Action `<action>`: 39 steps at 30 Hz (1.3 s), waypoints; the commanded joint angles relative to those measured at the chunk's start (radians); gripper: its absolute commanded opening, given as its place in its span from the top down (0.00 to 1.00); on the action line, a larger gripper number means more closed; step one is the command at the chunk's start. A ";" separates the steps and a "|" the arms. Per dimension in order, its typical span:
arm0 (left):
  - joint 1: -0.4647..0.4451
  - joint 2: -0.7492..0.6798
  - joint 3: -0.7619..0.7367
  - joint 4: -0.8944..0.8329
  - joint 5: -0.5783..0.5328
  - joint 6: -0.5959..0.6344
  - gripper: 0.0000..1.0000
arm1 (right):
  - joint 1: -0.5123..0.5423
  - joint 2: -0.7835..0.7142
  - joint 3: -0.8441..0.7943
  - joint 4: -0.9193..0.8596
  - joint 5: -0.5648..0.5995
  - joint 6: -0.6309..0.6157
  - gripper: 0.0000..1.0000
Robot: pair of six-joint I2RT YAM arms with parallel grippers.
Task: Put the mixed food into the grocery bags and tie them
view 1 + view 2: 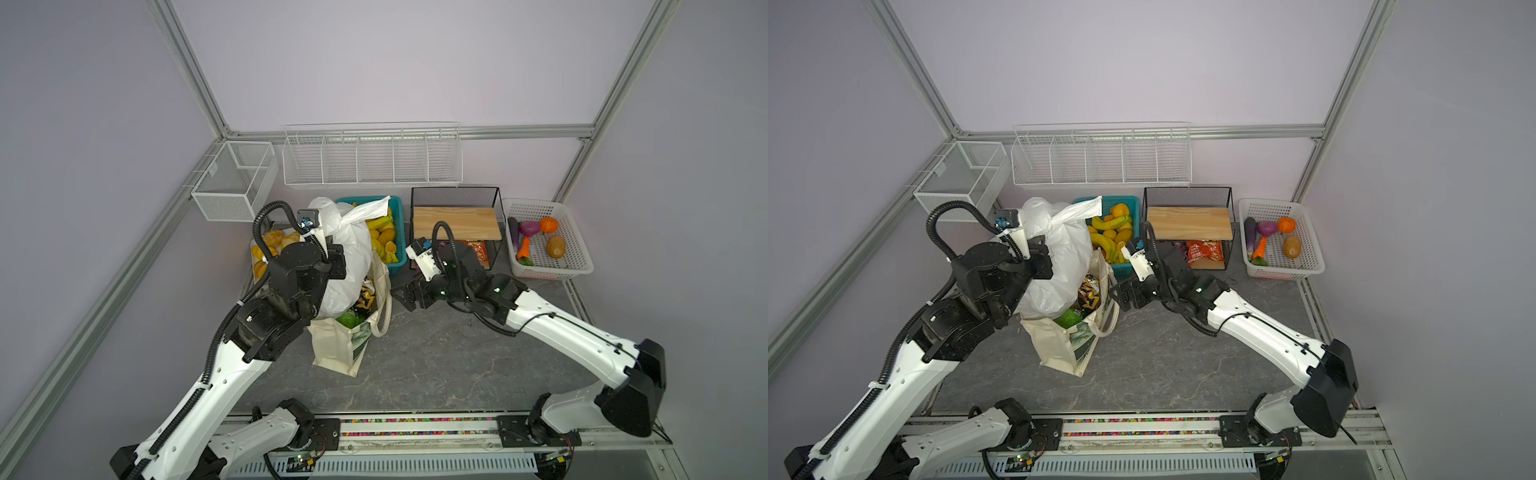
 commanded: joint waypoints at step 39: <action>-0.036 0.244 0.049 -0.424 0.598 -0.124 1.00 | 0.026 -0.227 -0.248 0.167 0.155 0.093 0.93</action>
